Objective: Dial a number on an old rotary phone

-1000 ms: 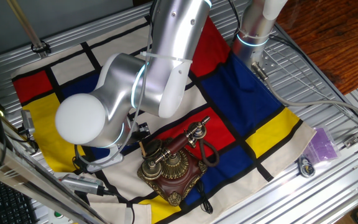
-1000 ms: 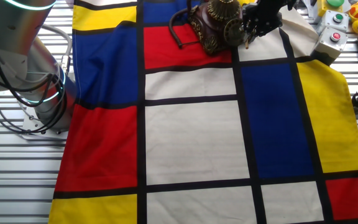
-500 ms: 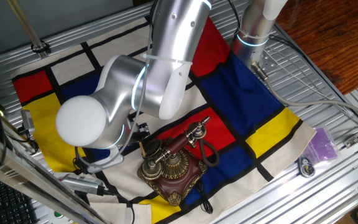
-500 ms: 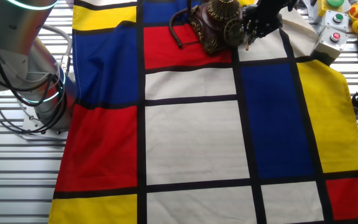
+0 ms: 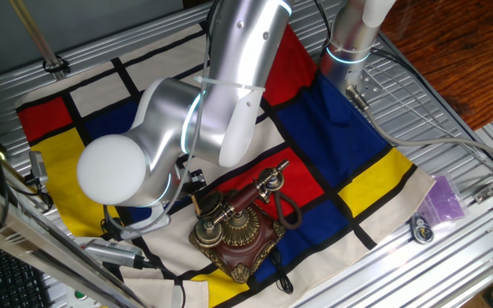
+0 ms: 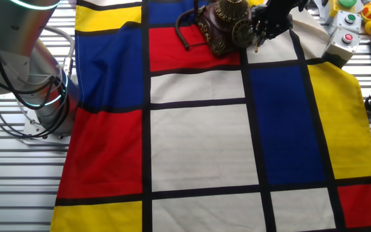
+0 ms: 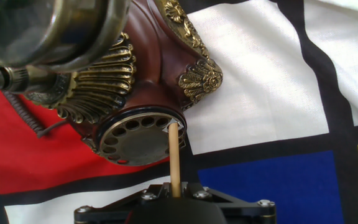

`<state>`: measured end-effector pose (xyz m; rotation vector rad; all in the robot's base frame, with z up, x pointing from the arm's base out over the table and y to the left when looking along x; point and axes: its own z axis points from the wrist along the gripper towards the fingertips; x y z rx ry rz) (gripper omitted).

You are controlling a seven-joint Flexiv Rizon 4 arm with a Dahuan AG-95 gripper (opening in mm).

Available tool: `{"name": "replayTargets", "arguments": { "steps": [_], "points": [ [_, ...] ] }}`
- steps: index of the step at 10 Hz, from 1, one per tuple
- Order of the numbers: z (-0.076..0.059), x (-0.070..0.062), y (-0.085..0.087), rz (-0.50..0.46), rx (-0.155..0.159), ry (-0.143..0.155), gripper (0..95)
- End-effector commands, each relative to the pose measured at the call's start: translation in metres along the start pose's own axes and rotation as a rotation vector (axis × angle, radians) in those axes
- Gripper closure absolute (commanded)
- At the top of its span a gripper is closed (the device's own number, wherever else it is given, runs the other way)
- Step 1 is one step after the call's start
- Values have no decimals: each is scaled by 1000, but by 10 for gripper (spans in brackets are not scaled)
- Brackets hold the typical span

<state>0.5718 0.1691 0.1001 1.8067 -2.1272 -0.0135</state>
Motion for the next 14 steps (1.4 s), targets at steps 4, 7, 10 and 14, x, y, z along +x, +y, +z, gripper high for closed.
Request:
{"name": "replayTargets", "arguments": {
  "steps": [4,7,10,14],
  "points": [
    [1,0,-1,6,2,-1,950],
    [2,0,-2,11,2,1,950],
    [3,1,-3,15,0,3,950],
    [4,1,-4,19,2,20,950]
  ]
}}
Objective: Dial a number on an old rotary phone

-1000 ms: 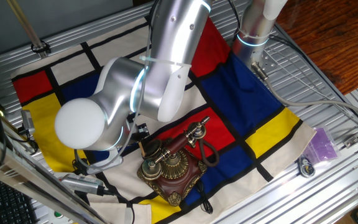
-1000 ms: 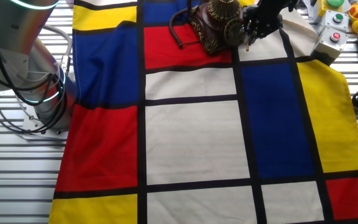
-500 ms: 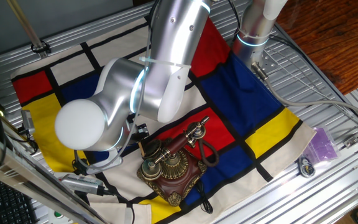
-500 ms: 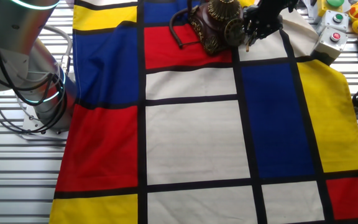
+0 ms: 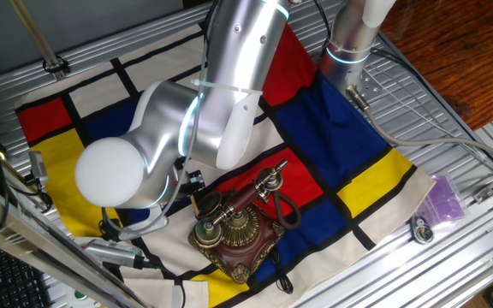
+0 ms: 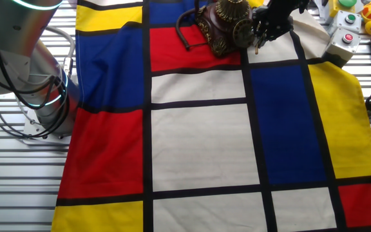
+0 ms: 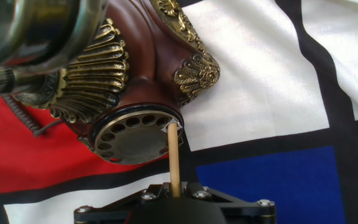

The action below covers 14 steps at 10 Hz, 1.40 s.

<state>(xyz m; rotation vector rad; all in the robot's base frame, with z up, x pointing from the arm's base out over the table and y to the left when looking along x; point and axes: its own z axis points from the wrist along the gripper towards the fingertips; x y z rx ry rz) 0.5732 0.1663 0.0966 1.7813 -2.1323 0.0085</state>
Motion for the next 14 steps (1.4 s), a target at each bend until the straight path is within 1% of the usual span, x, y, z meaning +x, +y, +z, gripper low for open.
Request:
{"name": "replayTargets", "arguments": {
  "steps": [1,4,10,14],
  "points": [
    [0,0,-1,0,1,5,950],
    [1,1,-1,-8,3,17,950],
    [5,2,-3,-12,6,20,950],
    [7,2,-4,-19,7,30,950]
  ]
}}
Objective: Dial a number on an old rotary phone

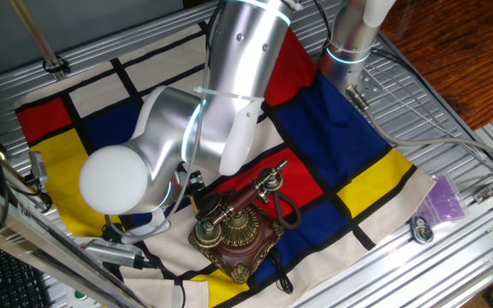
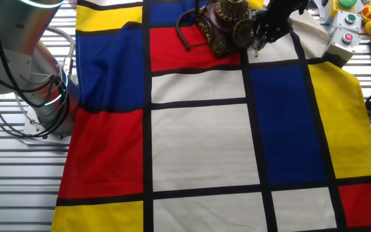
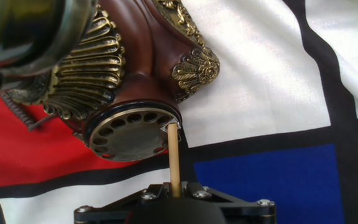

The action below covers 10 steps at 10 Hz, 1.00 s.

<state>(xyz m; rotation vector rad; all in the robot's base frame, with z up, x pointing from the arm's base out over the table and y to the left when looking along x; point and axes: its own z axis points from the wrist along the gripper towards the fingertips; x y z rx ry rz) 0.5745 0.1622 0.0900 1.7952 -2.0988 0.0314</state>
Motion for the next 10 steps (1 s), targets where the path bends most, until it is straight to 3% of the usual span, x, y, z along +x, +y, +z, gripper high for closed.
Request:
{"name": "replayTargets", "arguments": {
  "steps": [1,6,10],
  "points": [
    [1,1,-1,-2,2,6,950],
    [4,2,0,-12,7,16,950],
    [4,1,0,-25,5,39,950]
  ]
}}
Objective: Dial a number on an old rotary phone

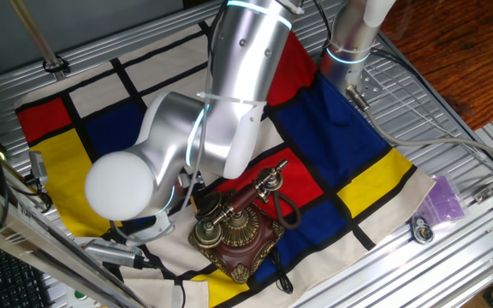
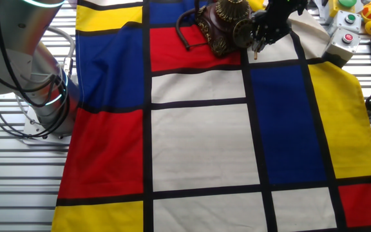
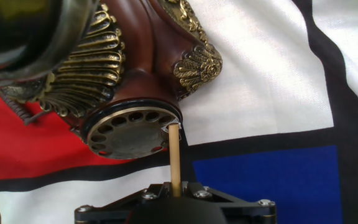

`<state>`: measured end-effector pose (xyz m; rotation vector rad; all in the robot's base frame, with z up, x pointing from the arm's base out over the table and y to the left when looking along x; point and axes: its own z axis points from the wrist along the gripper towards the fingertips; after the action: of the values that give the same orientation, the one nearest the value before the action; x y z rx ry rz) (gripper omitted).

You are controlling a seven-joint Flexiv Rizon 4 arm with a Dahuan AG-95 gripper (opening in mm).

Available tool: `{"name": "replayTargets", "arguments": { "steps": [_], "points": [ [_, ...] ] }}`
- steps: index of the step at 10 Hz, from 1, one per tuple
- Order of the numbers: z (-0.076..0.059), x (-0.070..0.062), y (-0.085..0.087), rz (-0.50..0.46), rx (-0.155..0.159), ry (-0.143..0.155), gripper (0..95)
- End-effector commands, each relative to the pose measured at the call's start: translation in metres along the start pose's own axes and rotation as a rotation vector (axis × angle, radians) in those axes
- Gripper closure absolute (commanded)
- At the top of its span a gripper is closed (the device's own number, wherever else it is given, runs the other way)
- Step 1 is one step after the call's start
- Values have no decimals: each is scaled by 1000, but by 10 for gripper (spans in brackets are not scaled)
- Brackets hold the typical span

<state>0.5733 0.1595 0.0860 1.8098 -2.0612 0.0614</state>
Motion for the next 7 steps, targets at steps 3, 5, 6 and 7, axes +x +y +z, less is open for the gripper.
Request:
{"name": "replayTargets", "arguments": {
  "steps": [3,5,6,7],
  "points": [
    [-1,-1,0,-19,0,23,950],
    [-1,-1,0,-25,3,26,950],
    [0,-1,0,-25,4,27,950],
    [0,-1,-1,-26,6,26,950]
  ]
}}
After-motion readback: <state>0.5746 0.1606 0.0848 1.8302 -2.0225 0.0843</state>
